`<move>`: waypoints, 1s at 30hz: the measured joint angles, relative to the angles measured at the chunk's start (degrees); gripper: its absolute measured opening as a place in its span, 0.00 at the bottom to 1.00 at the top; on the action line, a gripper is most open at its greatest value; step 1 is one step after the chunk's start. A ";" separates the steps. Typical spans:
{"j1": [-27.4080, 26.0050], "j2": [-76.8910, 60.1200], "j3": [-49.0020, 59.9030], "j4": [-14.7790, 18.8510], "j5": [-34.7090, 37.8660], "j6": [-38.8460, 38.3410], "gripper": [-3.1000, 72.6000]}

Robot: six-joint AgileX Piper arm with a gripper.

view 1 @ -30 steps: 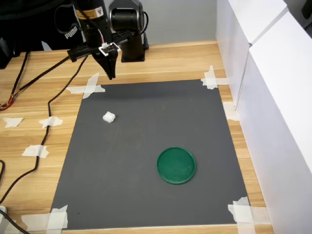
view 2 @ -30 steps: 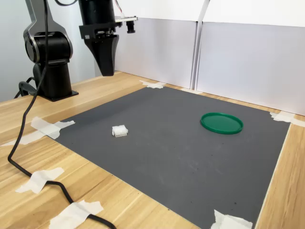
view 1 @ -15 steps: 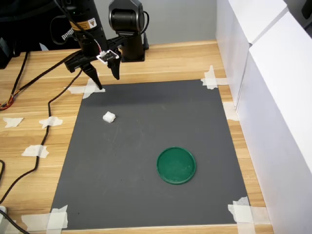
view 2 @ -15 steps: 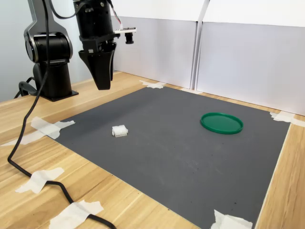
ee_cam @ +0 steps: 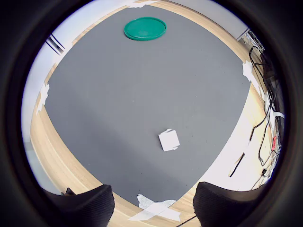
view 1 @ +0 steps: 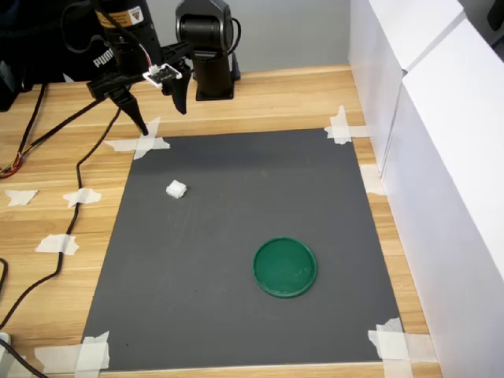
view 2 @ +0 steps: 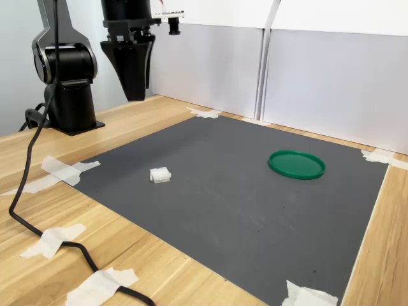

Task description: Grasp a white terminal and put it on the green lid.

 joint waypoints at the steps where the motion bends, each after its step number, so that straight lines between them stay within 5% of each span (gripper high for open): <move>1: -0.20 0.71 0.00 0.00 -0.05 0.35 0.99; 30: -0.37 7.10 9.40 -2.08 -19.63 -5.23 0.94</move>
